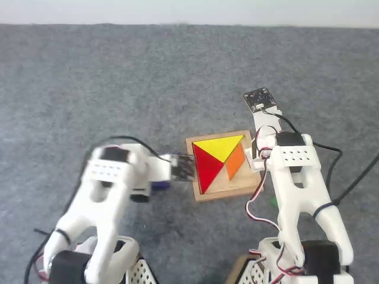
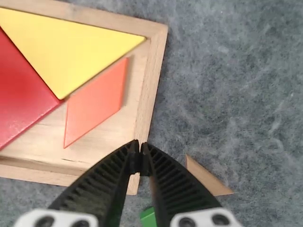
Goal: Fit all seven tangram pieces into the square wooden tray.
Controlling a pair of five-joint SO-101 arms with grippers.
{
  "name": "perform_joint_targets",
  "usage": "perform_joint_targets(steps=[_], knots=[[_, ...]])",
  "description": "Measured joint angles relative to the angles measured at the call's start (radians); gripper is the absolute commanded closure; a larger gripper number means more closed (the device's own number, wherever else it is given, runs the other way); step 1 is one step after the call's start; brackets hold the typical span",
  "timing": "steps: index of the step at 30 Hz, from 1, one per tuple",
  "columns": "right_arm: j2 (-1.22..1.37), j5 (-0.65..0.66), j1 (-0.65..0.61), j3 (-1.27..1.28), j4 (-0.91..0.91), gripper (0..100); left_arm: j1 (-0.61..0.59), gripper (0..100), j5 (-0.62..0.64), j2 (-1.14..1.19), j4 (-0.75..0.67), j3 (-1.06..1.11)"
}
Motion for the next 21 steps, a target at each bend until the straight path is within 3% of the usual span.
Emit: perform_joint_targets(steps=[5,11,21], knots=[[0.0,0.0,0.0,0.0,0.0,99.1,0.051,71,0.051,0.092,-0.041,-0.075],[0.0,0.0,0.0,0.0,0.0,99.1,-0.029,71,0.002,0.373,-0.043,-0.236],[0.0,0.018,0.0,0.0,0.0,99.1,-0.077,70,-0.084,0.4,-0.043,-0.27]])
